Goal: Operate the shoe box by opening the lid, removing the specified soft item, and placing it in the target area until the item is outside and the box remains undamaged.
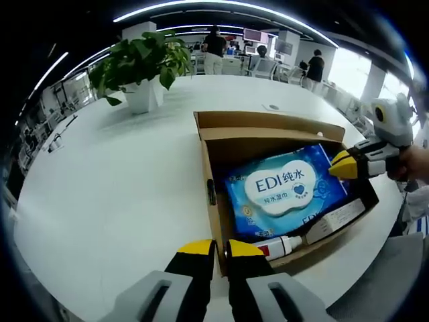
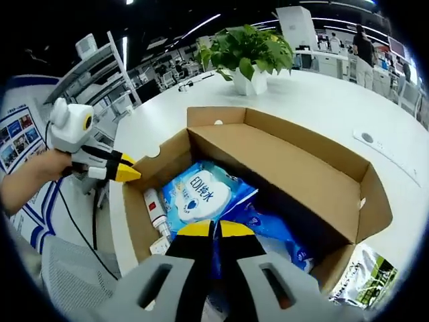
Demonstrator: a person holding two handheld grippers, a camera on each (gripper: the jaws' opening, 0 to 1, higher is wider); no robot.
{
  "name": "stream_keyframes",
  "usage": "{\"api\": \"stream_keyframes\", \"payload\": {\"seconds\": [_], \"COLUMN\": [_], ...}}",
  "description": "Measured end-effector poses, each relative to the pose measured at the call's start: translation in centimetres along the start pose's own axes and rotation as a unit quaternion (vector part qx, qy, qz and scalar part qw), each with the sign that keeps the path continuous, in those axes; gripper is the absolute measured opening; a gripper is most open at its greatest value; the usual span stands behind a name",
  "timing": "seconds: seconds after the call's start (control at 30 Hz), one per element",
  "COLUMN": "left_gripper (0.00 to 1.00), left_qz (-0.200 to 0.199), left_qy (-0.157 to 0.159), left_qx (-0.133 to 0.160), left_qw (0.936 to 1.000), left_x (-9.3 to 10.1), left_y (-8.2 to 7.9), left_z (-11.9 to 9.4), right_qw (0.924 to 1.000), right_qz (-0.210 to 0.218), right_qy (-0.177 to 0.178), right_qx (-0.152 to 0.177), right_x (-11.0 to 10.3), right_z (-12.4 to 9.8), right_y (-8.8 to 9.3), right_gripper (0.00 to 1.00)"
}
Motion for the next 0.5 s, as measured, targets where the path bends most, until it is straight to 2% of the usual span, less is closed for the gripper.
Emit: {"api": "stream_keyframes", "payload": {"seconds": [0.4, 0.5], "left_gripper": [0.07, 0.08], "left_qz": [0.013, 0.025], "left_qy": [0.0, -0.007], "left_qx": [-0.015, -0.007], "left_qw": [0.9998, 0.9996], "left_x": [0.0, 0.3], "left_y": [-0.4, -0.8], "left_z": [-0.2, -0.7], "right_qw": [0.9997, 0.9995], "right_qz": [0.007, 0.019], "right_qy": [0.024, 0.025], "right_qx": [0.005, 0.0], "right_x": [0.9, 1.1], "right_z": [-1.8, -1.7], "right_y": [1.0, 1.3], "right_gripper": [0.0, 0.0]}}
Point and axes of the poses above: the point that each gripper's makers call its tool centre point, and the gripper's own axes: z roughly forward along the fingers, x roughly to its right, y roughly out of its underside, the point moved 10 cm from there along -z, roughly backward along the fingers, and after that the axes turned 11 degrees about -x, right-handed, at the moved point
